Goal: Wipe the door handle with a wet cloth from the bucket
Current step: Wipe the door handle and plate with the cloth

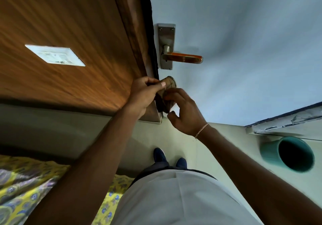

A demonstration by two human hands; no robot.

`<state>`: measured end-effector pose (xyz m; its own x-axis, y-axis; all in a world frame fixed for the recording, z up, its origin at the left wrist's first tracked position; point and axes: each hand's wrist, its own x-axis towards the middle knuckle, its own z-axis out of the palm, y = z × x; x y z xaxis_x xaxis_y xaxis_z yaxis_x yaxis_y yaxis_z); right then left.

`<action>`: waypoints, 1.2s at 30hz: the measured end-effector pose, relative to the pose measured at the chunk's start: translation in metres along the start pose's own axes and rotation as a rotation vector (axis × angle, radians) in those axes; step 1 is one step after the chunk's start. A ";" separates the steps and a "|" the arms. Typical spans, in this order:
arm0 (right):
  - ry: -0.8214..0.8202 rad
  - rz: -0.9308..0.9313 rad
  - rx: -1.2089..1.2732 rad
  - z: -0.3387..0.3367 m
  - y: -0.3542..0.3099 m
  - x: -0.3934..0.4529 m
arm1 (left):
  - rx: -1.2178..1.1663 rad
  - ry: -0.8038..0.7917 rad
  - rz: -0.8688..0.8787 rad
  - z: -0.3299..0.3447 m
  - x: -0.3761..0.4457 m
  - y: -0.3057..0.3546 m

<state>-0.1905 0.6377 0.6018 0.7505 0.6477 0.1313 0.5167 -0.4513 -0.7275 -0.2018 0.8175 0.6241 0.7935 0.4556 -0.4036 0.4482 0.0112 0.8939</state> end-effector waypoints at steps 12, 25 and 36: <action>0.192 0.176 0.136 -0.006 -0.012 0.007 | -0.314 0.100 -0.103 0.016 -0.024 0.024; 0.889 0.040 0.033 -0.062 -0.073 0.059 | 0.706 0.398 1.172 -0.031 -0.005 0.023; 0.430 -0.007 -0.662 -0.005 -0.036 0.088 | 0.840 0.404 1.283 -0.058 0.039 0.020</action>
<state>-0.1413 0.7081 0.6430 0.7698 0.4184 0.4819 0.5583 -0.8074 -0.1909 -0.1854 0.8871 0.6375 0.7124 -0.0272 0.7012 -0.2065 -0.9631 0.1725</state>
